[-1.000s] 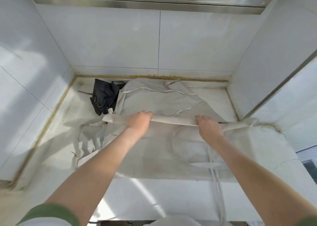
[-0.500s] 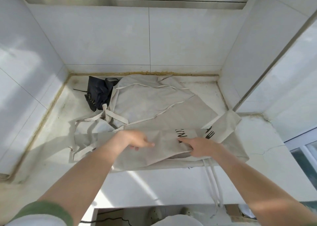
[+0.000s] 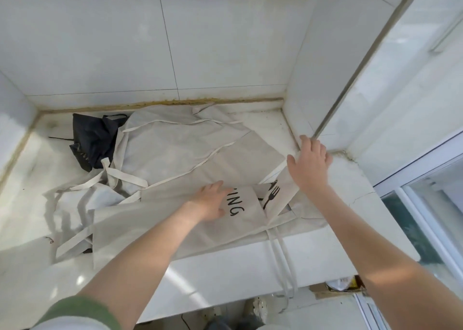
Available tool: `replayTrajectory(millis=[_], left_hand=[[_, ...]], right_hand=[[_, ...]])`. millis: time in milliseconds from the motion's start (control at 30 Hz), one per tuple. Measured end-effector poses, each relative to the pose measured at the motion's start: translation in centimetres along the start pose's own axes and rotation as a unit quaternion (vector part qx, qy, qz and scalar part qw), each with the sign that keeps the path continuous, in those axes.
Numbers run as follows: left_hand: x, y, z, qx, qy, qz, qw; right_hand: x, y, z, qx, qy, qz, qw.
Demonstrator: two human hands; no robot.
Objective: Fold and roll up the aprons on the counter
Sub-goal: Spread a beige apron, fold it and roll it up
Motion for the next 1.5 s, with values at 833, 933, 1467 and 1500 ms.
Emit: replayTrajectory(millis=[833,933,1467,1500], left_hand=[[-9.7,-6.5,-1.0,0.009,0.002,-0.159,0.987],[-9.4,-6.4,-1.7,0.046,0.016,-0.142,0.989],[-9.5,-7.4,-2.9,0.087,-0.092,-0.146,0.981],[-9.5,-7.3,-2.9,0.087,-0.097,-0.147,0.980]], right_hand=[[-9.7,3.1,-3.9,0.349,-0.601,-0.382,0.609],[-10.1,3.3,-5.1,0.347,-0.556,-0.424,0.625],[-11.9,1.8,-6.7,0.340,-0.590,-0.395,0.616],[-12.3,1.6,-6.8,0.348,-0.577,-0.383,0.632]])
Point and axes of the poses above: each hand's wrist, its own y-axis away from the middle knuckle, its own z-axis out of the back of the hand, x = y × z, the point moved 5 cm from there along -y, towards the middle knuckle
